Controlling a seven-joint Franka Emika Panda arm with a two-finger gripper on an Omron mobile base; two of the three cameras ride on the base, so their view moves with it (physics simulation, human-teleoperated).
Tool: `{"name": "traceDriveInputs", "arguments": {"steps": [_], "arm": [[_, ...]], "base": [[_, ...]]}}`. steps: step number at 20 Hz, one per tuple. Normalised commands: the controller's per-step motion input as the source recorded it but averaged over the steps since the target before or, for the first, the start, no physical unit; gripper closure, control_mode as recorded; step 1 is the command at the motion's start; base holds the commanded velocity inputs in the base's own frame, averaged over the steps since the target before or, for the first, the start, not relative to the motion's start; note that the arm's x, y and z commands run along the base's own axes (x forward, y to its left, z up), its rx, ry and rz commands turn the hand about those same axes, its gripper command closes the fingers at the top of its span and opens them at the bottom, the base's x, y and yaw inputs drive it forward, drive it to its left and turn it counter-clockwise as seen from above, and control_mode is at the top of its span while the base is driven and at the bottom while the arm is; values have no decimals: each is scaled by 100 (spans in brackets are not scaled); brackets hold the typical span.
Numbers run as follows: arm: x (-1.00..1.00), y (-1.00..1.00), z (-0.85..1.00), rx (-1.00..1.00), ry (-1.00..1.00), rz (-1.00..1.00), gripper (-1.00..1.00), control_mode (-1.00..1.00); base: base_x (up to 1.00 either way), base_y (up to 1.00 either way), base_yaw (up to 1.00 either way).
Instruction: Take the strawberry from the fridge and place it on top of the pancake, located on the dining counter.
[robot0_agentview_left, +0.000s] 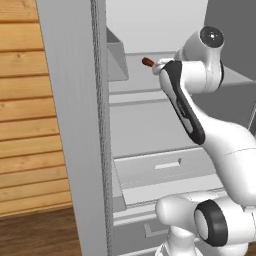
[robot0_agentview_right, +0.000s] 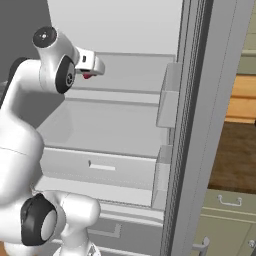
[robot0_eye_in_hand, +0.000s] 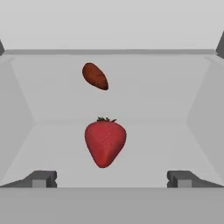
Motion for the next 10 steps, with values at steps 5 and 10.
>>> {"name": "traceDriveInputs", "arguments": {"steps": [5, 10], "arm": [[64, 0, 0, 0, 1, 0, -100, -100], [31, 5, -4, 0, 2, -1, -100, -100]], "base": [[0, 0, 0], [0, 0, 0]]}}
